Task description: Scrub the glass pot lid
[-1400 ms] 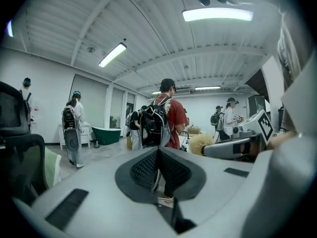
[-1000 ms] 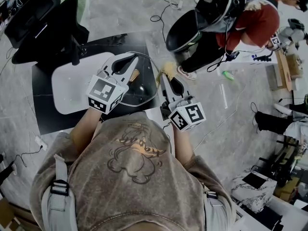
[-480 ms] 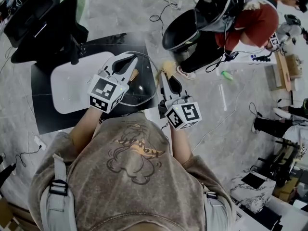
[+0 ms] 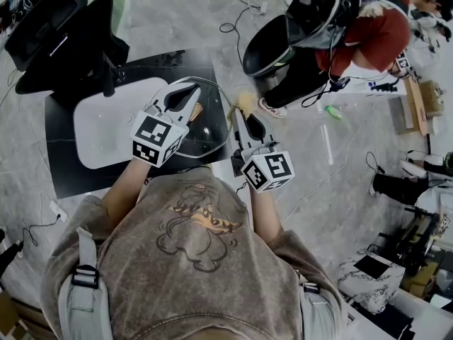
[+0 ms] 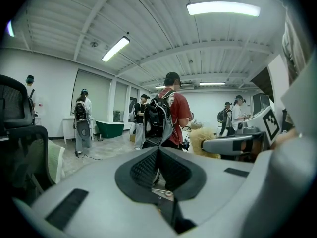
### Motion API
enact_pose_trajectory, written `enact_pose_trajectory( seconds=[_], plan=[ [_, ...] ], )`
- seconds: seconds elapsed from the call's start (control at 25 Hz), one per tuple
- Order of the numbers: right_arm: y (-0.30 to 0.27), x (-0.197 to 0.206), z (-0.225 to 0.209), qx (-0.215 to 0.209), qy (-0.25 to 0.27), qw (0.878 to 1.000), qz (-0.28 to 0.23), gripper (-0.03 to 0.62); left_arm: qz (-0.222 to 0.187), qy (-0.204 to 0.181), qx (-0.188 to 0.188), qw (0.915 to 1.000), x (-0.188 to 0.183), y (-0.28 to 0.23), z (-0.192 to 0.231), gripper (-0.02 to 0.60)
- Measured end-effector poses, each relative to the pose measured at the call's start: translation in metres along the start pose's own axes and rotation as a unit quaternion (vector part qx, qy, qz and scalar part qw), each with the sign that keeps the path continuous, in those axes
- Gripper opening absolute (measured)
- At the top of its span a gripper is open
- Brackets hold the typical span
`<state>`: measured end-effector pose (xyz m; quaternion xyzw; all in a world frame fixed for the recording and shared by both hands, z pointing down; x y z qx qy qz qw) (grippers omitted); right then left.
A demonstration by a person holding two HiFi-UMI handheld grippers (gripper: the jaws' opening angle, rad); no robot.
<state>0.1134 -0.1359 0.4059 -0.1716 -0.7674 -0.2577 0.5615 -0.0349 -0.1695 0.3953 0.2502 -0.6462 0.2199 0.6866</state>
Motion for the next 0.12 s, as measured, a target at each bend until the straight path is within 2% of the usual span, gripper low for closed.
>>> enact_pose_trajectory(
  seconds=[0.12],
  plan=[
    [-0.0007,0.0031,-0.0023,0.000,-0.002,1.000,0.004,0.040,0.006,0.005,-0.001,1.0000,0.0043,-0.0019,0.0010,0.017]
  ],
)
Point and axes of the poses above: the fingertips, and each gripper's own axes: y backward along the fingers, z to its left, x out of its underside, the point moved 4 cm from there along y, backward along the fingers, and after that the axes turned 15 degrees about -z, right-handed, at the moved point
